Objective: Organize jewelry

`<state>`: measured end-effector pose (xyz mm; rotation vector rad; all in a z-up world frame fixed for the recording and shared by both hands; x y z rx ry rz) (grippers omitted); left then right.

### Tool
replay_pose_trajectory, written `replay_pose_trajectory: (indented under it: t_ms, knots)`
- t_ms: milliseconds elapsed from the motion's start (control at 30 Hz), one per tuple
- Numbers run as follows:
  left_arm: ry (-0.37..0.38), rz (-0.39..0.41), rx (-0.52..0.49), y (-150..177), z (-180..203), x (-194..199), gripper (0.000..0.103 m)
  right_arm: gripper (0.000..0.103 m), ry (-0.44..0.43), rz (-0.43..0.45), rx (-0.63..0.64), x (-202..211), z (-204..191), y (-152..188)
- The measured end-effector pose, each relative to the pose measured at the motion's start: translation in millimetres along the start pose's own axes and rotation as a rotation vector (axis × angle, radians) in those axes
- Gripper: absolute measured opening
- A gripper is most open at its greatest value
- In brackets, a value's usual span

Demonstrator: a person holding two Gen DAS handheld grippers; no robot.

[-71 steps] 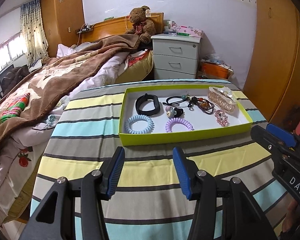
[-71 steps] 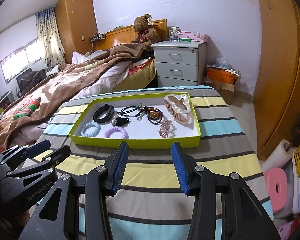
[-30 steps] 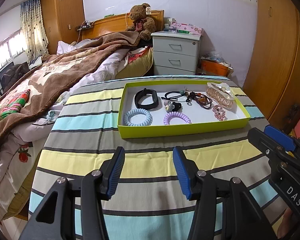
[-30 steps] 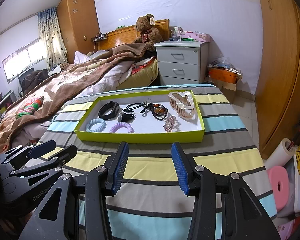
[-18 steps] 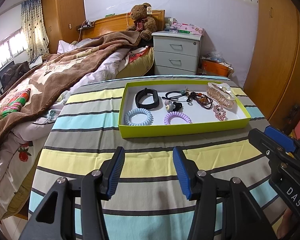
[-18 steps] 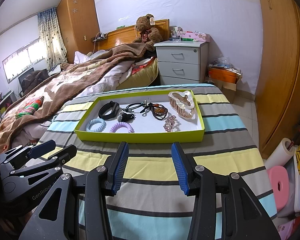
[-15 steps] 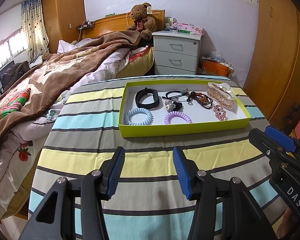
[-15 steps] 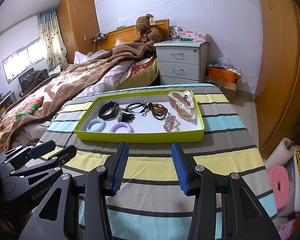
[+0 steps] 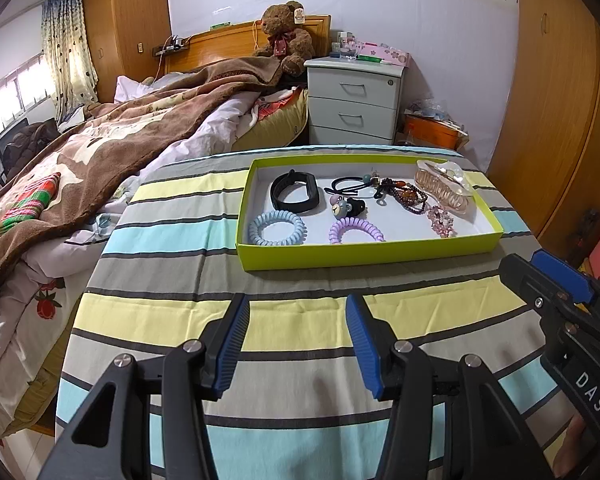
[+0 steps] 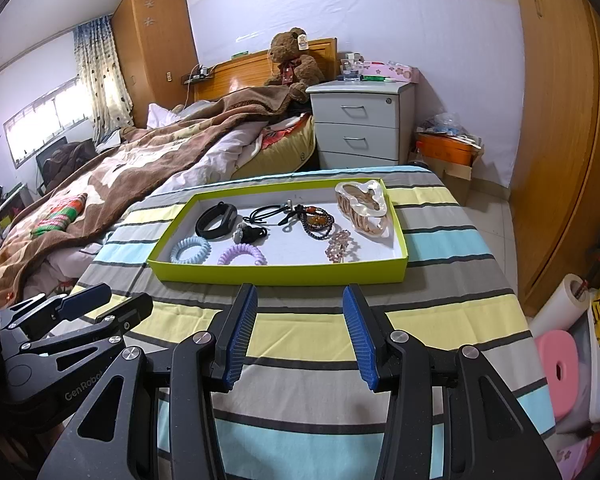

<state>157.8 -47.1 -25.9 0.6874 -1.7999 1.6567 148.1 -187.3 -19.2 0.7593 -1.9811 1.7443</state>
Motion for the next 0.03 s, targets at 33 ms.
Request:
replay_pose_trajectory:
  t_ms: [33]
  knots:
    - [0.000, 0.000, -0.001, 0.1, 0.3, -0.2, 0.052, 0.046, 0.000, 0.000, 0.000, 0.3, -0.7, 0.1]
Point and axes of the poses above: each gripper's, at about its wrist camera, not at the fingertips, and x roughly against the way its jaws point, z to its right, y to its underside, the point moved 8 cm from there along -x, roughly the way its jaws point, and after that the axes turned 1 degree about -y, right-handed, at the moved point
